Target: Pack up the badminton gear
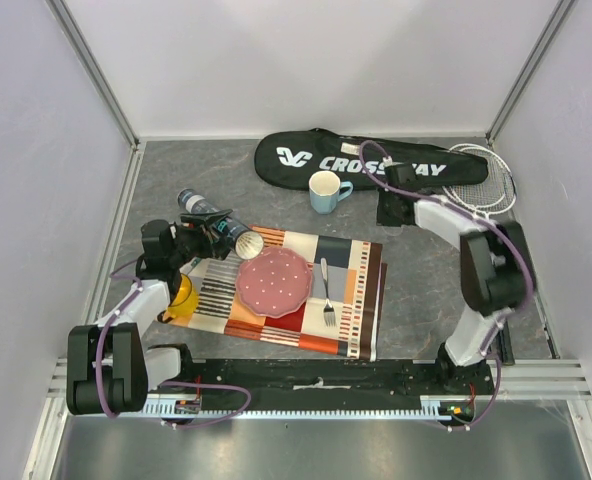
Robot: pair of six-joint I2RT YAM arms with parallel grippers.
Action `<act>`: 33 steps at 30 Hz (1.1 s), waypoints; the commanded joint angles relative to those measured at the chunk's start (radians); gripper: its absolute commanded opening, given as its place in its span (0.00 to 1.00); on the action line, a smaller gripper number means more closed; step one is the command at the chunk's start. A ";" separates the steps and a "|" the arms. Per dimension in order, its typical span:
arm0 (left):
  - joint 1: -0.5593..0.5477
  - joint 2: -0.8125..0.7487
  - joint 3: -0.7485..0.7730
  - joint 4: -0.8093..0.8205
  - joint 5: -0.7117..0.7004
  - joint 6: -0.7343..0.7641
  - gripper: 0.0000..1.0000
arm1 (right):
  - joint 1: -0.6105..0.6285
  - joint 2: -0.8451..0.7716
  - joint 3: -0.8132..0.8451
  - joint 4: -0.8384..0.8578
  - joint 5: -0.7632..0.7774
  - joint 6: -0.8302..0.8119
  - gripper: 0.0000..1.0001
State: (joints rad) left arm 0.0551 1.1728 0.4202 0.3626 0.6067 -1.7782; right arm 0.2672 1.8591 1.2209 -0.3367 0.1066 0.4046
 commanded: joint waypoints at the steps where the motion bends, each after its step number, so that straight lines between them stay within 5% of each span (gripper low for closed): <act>1: -0.001 -0.004 0.060 0.038 0.019 0.011 0.02 | 0.111 -0.421 -0.135 0.149 -0.244 0.115 0.00; 5: -0.003 0.002 0.068 0.036 0.019 0.010 0.02 | 0.314 -0.593 -0.253 0.440 -0.410 0.222 0.00; 11: -0.001 -0.021 0.054 0.026 0.011 0.003 0.02 | 0.595 -0.594 -0.279 0.685 -0.309 0.251 0.00; 16: -0.003 -0.036 0.051 0.009 0.004 -0.006 0.02 | 0.756 -0.509 -0.209 0.737 -0.202 0.105 0.00; 33: -0.004 -0.042 0.058 -0.002 0.002 -0.004 0.02 | 0.863 -0.405 -0.143 0.712 0.093 0.077 0.00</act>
State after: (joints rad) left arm 0.0547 1.1641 0.4389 0.3233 0.6037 -1.7790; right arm 1.1240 1.4433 1.0351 0.3359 0.1253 0.4862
